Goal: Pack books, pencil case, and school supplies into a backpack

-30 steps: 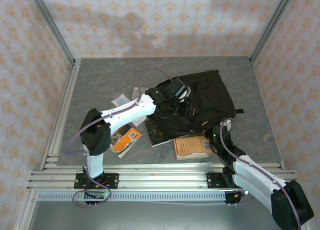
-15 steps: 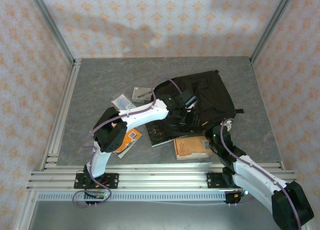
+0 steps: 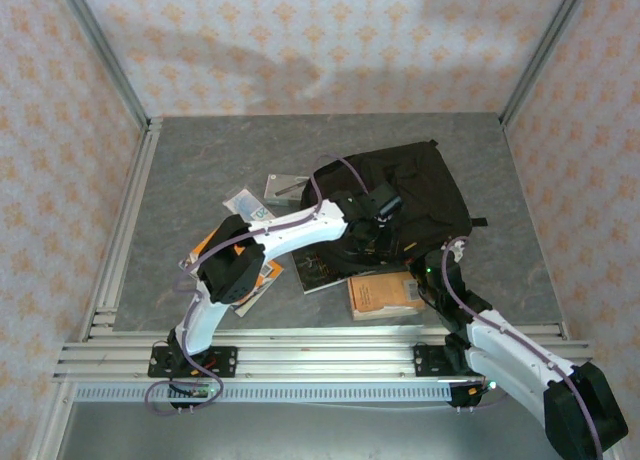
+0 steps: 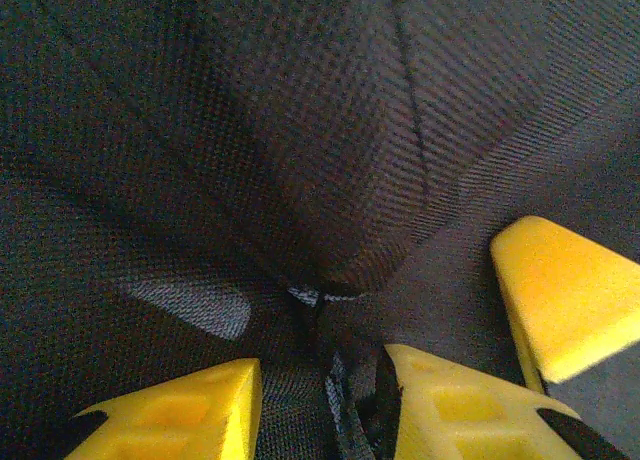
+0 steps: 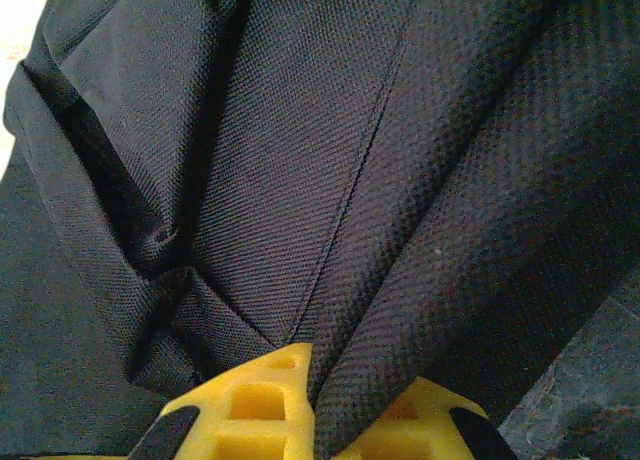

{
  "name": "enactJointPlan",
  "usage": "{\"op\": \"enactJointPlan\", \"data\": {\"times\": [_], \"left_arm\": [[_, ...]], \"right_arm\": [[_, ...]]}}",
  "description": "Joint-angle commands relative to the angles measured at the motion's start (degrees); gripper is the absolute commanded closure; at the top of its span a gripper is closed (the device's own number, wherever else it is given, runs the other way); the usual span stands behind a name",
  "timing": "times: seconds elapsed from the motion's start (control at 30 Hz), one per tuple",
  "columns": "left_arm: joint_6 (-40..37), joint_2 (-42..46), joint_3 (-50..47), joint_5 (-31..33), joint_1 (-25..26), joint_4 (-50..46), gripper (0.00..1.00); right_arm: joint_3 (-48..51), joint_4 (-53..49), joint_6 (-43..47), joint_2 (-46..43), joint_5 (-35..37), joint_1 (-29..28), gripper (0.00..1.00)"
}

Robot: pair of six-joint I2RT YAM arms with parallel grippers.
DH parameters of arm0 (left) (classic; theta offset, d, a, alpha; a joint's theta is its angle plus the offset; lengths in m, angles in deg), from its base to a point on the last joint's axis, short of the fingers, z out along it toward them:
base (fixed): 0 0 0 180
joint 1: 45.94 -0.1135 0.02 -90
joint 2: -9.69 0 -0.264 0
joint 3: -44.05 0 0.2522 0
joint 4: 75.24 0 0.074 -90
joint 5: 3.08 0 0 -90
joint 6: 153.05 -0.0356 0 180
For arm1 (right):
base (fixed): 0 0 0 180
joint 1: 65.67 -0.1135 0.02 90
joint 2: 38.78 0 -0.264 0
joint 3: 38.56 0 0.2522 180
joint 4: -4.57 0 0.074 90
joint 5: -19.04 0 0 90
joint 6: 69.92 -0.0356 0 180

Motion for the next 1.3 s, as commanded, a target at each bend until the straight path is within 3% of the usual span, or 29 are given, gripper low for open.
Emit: {"op": "enactJointPlan", "data": {"times": [0.0,0.13,0.33,0.87,1.27], "left_arm": [[1.1,-1.5,2.8,2.8,0.9,-2.4,0.64],[1.5,-2.9,4.5,3.1,1.4,-2.1,0.71],[0.6,-2.1,4.4,4.6,1.4,-2.2,1.0],[-3.7,15.4,-6.7,11.7,-0.3,-1.6,1.0],[-6.5,20.1,-10.2,16.2,-0.9,-3.3,1.0]], "right_arm": [[-1.6,-0.7,-0.4,0.0,0.5,-0.7,1.0],[-1.6,-0.4,-0.4,0.2,0.6,-0.9,1.0],[-1.6,-1.4,-0.6,-0.2,1.2,-1.0,1.0],[-4.6,-9.0,2.4,-1.3,7.2,-1.0,1.0],[-7.7,-12.1,5.9,0.0,8.7,-1.0,1.0]]}}
